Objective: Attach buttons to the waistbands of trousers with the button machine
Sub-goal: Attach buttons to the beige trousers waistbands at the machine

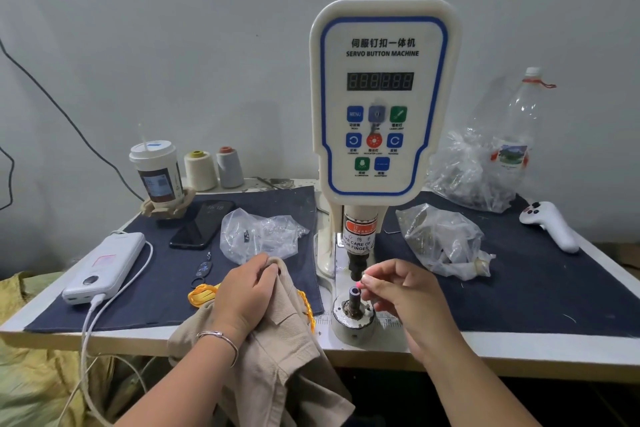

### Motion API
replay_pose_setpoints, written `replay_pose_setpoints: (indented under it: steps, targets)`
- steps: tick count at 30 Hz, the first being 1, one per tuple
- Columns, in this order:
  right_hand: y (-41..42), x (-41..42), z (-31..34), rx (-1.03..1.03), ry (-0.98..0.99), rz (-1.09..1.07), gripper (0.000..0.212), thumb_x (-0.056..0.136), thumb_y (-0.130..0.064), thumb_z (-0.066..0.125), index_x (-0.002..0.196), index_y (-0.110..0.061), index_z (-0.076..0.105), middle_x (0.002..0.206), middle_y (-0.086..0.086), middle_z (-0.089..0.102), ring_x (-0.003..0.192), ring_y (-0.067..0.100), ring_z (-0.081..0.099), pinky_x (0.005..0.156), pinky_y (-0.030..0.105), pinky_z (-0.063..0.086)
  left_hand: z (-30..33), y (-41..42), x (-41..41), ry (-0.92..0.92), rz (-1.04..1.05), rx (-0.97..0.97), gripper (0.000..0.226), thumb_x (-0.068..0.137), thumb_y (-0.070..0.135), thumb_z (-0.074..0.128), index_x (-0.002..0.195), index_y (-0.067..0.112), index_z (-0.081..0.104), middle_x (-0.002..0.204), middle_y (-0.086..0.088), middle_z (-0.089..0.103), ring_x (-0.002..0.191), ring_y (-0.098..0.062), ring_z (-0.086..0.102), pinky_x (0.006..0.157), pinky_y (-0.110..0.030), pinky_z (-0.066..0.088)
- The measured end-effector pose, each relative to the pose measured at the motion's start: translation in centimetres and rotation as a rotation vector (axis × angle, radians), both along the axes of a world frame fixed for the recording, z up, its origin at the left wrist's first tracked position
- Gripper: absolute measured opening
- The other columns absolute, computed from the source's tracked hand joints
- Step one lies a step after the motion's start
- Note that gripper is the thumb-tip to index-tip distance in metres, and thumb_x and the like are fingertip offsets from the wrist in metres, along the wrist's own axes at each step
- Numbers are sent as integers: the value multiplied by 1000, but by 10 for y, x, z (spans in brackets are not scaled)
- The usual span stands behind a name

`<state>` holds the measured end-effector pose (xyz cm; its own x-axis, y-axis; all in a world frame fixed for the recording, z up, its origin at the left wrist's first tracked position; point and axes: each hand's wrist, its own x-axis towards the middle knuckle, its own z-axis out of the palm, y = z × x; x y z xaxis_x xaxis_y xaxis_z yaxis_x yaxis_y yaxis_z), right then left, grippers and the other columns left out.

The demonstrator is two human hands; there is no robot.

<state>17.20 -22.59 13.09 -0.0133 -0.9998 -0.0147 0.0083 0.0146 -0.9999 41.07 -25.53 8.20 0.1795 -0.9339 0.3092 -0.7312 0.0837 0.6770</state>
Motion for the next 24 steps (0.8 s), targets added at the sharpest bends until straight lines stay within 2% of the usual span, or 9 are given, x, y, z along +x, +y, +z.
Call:
replay_pose_setpoints:
  steps: [3,5,7,12,17,21,24]
  targets:
    - [1,3,1,40,-36,11,11,85,4,65,84,-7,69,72,6,74,58,7,66,51,15,49,-2,-2,1,-13,14,0,29,93,40,39,67,28,43,64,6,54,64,-12,49,55,-28,29]
    - [1,5,2,79,-61,25,13,85,5,65,86,-8,69,75,6,75,60,7,66,52,16,49,-4,-4,2,-34,31,1,34,101,29,45,67,29,43,64,7,54,63,-12,49,55,-27,29]
    - [1,6,1,119,-105,37,16,85,5,64,88,-10,69,81,8,75,64,9,67,55,18,49,-5,-4,2,-38,42,6,35,101,25,47,66,29,42,64,8,53,63,-11,48,55,-27,28]
    - [0,4,3,202,-223,41,19,87,9,59,90,-8,67,84,11,75,64,11,69,52,18,50,-1,-2,1,-15,14,12,29,91,42,36,66,28,42,64,7,53,64,-11,49,55,-28,28]
    - [2,4,8,264,-293,12,12,85,6,62,88,-5,64,83,15,75,60,12,69,44,17,48,1,0,0,-13,3,17,26,85,44,32,66,29,41,63,7,52,63,-11,48,54,-27,26]
    - [2,2,12,319,-360,-9,13,85,6,61,89,-5,60,83,19,74,54,14,69,37,16,43,1,-1,-1,-16,9,17,27,88,43,35,66,28,41,63,7,52,63,-12,48,54,-27,26]
    - [4,2,14,316,-363,-29,18,85,11,55,90,-7,59,83,21,73,52,16,67,36,16,41,-1,-3,1,-34,26,14,34,100,29,44,66,28,41,64,6,52,63,-12,48,54,-27,27]
